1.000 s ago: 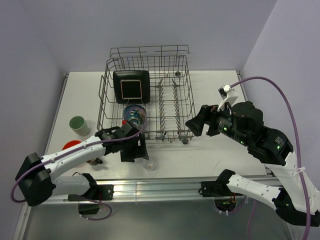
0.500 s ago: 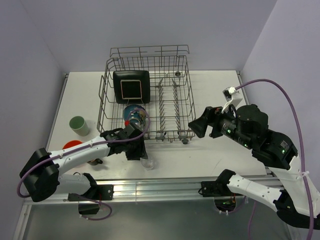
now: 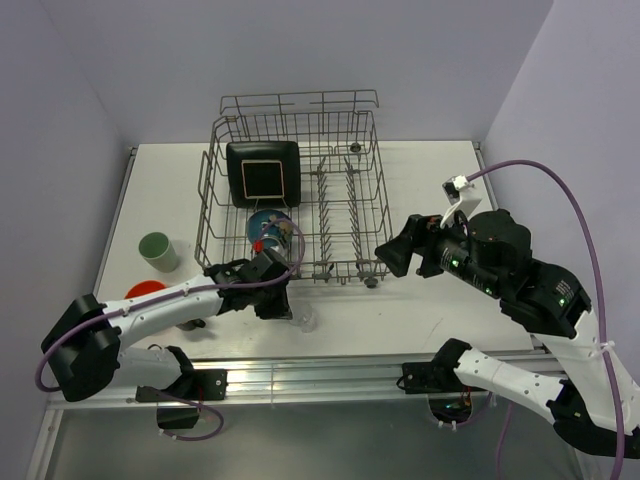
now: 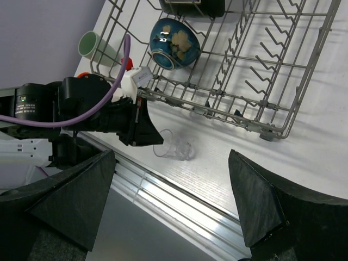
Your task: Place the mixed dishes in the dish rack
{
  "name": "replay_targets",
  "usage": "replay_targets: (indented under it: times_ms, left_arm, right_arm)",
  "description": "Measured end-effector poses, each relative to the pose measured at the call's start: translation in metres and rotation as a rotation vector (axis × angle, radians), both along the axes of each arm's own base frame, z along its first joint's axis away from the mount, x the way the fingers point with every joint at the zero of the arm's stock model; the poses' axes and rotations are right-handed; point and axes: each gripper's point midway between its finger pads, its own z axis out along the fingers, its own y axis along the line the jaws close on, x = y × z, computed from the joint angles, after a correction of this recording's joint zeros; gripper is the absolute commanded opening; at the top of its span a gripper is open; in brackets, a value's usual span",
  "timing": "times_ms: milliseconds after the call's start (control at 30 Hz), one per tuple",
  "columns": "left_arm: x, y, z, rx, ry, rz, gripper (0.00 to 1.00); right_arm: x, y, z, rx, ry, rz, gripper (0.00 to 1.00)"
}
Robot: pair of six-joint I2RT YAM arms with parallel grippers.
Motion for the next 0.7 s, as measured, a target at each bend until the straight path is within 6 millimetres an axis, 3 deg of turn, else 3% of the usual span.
replay_targets:
  times_ms: [67,267,400,467,633,700]
  left_arm:
    - [-0.001,0.0,0.001,0.003,-0.005,-0.005,0.0]
    - [-0.017,0.009,0.012,-0.006,0.005,-0.034,0.0]
    - [-0.034,0.018,0.038,-0.038,0.026,-0.059,0.0]
    - [-0.034,0.009,0.075,-0.131,-0.013,-0.078,0.0]
    - [-0.028,-0.023,0.213,-0.531,-0.242,-0.132,0.0]
    - [-0.03,-0.029,0.253,-0.667,-0.311,-0.157,0.0]
  right_arm:
    - [0.0,0.0,0.0,0.001,0.002,0.0,0.92]
    - [-0.001,0.004,-0.006,0.0,0.022,0.014,0.94]
    - [-0.005,0.016,-0.01,0.021,0.065,0.061,0.99]
    - [-0.007,0.028,-0.014,0.042,0.098,0.102,1.0]
    - [-0.022,0.071,-0.027,0.162,0.225,0.274,1.0]
    - [-0.028,0.086,-0.028,0.221,0.275,0.347,1.0]
